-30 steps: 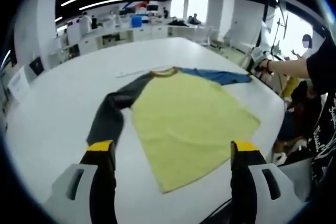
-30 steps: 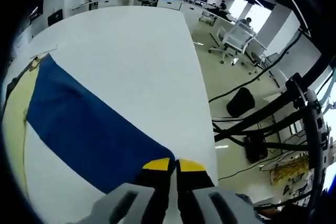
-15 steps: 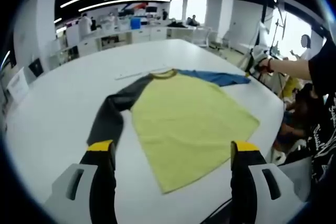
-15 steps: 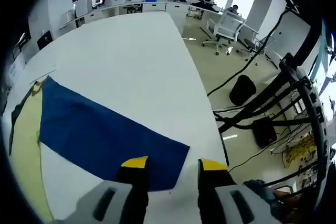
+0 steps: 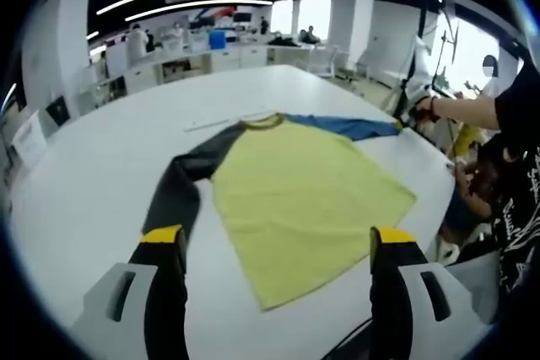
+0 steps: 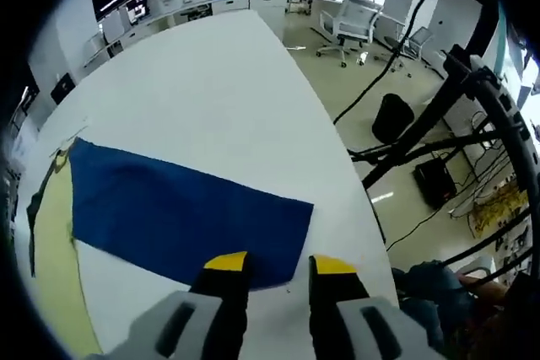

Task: Fold the garment on the visible template until the final outline fits inside the template.

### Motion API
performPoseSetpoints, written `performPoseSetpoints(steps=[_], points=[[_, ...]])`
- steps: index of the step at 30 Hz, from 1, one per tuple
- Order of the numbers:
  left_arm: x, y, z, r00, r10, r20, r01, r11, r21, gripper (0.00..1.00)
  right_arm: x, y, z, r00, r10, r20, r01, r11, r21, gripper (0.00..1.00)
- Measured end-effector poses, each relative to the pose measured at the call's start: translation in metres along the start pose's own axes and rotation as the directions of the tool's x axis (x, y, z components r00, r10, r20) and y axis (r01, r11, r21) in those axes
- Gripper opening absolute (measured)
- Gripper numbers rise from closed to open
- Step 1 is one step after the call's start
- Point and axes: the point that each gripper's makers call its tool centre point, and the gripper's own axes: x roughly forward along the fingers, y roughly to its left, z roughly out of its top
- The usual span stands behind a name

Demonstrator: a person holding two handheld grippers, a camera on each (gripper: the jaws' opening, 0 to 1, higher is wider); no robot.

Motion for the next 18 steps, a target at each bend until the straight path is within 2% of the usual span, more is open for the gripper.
performPoseSetpoints(steps=[3,14,18], points=[[0.0001,-0.0005,0.0,1.0,-0.001,-0.002,0.001,1.0,0.001,0.86,0.0005,0.0033,0.0006,1.0,0.025,0.014,-0.026,0.999,0.033,0.19],[-0.0007,-0.0014,0.0009,1.0,0.0,-0.003,0.0,1.0,0.008,0.86,-0.0015,-0.0012,0.0021,1.0,0.001,0.018,0.0,0.999,-0.045,0.0],[-0.0014,-0.0008,0.0007,1.0,0.002,-0.005,-0.002,1.0,0.011,0.86,-0.0016,-0.0035,0.0028,1.0,-0.007,0.017,0.008,0.997,-0.074,0.0]])
